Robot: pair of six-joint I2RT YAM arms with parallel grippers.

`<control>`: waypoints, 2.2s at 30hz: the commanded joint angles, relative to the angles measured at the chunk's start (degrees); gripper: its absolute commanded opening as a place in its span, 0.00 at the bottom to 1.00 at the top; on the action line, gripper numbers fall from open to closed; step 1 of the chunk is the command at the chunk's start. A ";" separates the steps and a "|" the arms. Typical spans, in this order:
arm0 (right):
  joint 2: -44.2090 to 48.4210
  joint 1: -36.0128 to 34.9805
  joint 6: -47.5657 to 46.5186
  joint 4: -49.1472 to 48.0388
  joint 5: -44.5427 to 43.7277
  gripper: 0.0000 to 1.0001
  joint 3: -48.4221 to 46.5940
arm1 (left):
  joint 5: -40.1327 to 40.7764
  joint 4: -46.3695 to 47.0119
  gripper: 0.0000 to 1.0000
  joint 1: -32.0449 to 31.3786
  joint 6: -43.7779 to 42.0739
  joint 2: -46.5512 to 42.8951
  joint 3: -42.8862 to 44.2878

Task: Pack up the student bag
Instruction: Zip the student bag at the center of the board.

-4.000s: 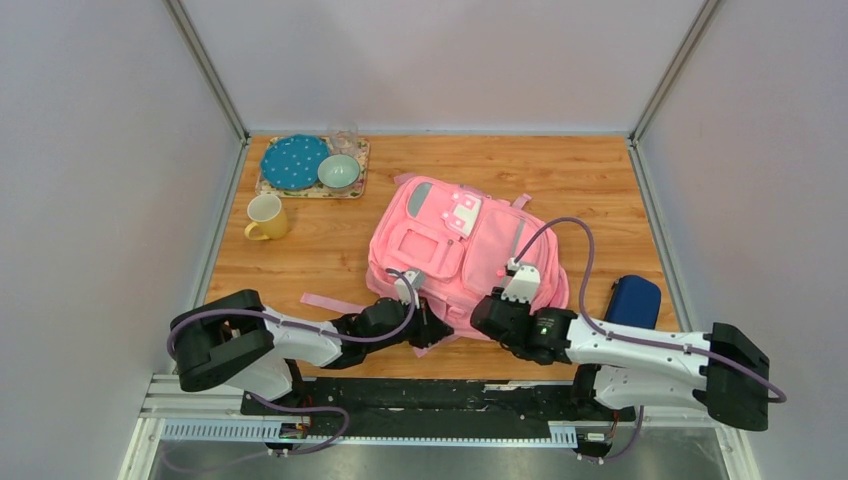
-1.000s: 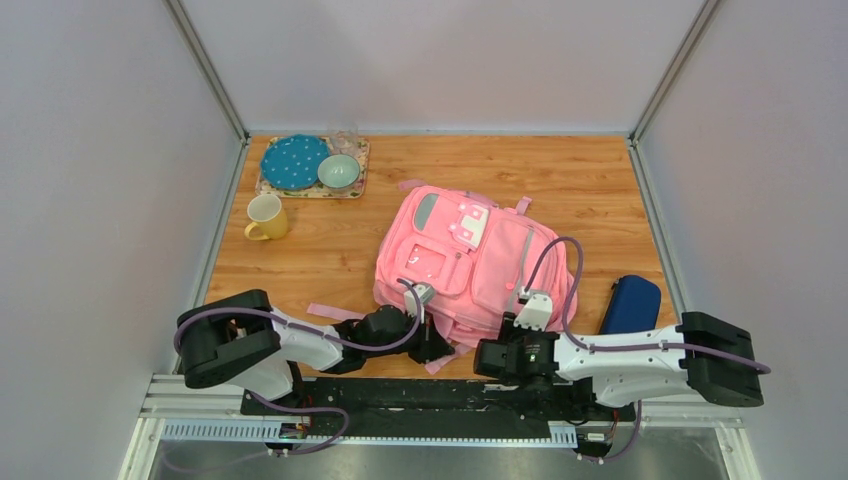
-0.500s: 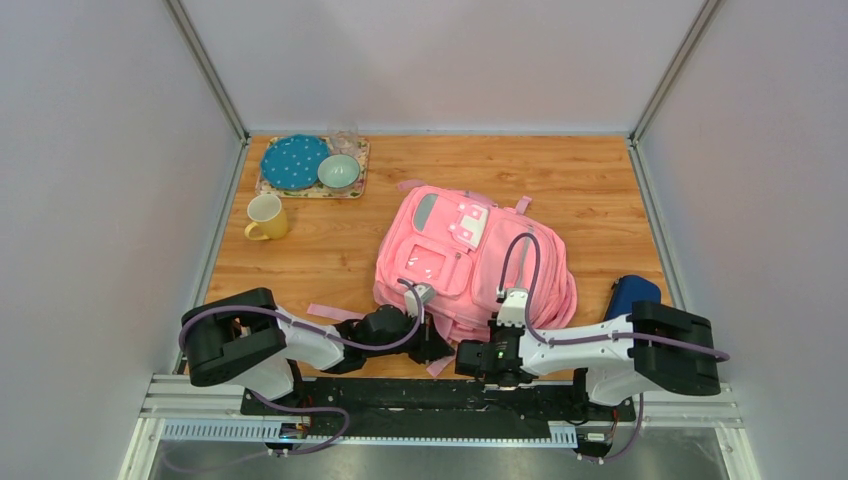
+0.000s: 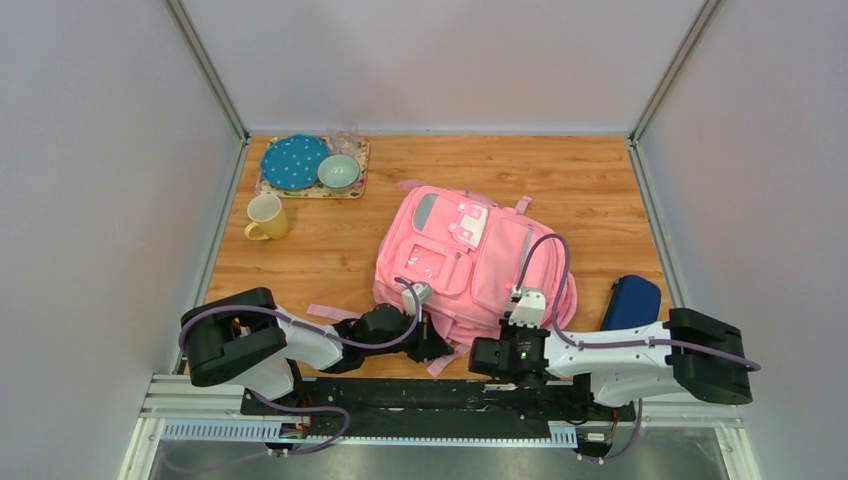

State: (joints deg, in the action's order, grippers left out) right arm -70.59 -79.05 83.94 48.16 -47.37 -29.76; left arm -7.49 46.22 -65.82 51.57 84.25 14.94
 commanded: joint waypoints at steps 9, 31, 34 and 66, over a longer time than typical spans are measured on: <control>18.36 0.74 3.60 3.43 -2.55 0.03 5.40 | -1.65 3.79 0.01 1.05 1.43 -0.40 -1.49; 25.05 6.44 3.95 -2.98 -0.44 0.45 10.60 | -3.33 6.87 0.01 1.13 3.62 1.36 -1.67; 27.16 8.55 1.40 -4.74 0.88 0.44 11.30 | -3.59 6.87 0.01 1.13 3.62 1.71 -1.49; 22.19 8.03 -15.29 -10.16 3.60 0.00 4.70 | -3.94 6.52 0.05 3.33 4.41 1.27 -1.75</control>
State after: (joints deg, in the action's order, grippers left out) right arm -59.40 -70.15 68.10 44.10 -42.50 -28.71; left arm -10.20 51.27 -63.16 54.78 86.35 13.85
